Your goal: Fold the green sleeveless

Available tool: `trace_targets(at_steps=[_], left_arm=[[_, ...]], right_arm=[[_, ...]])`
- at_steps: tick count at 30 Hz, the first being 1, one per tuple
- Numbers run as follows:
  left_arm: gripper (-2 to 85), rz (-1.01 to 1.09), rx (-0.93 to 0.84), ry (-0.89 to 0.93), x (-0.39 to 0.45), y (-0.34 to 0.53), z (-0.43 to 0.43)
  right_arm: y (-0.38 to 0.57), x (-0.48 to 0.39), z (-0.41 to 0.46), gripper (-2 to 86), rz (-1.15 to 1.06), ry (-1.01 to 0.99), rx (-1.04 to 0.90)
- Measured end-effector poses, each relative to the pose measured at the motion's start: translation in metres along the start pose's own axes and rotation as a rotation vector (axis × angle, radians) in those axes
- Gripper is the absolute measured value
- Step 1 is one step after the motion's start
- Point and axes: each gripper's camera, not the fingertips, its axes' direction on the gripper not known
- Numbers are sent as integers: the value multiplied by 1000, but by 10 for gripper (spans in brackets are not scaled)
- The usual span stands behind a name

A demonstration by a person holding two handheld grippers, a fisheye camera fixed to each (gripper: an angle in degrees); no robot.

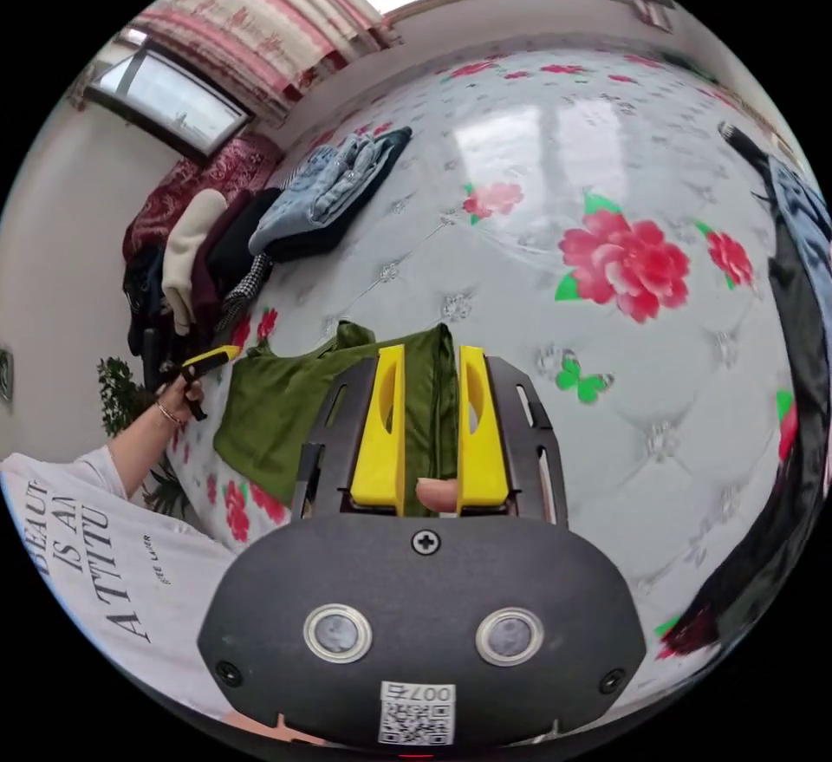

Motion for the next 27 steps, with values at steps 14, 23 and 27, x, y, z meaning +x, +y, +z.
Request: trace_targets(at_steps=[14,23,27], left_arm=[[-6,-299,87,-138,-2,17,23],[19,-10,10,-31,43,3,42],[-6,-100,5,-117,35,7,51]], right_arm=[[3,37,21,0,184,32,34],[-5,34,19,14,100,55,32],[-15,42,23,2,76,134,-4]])
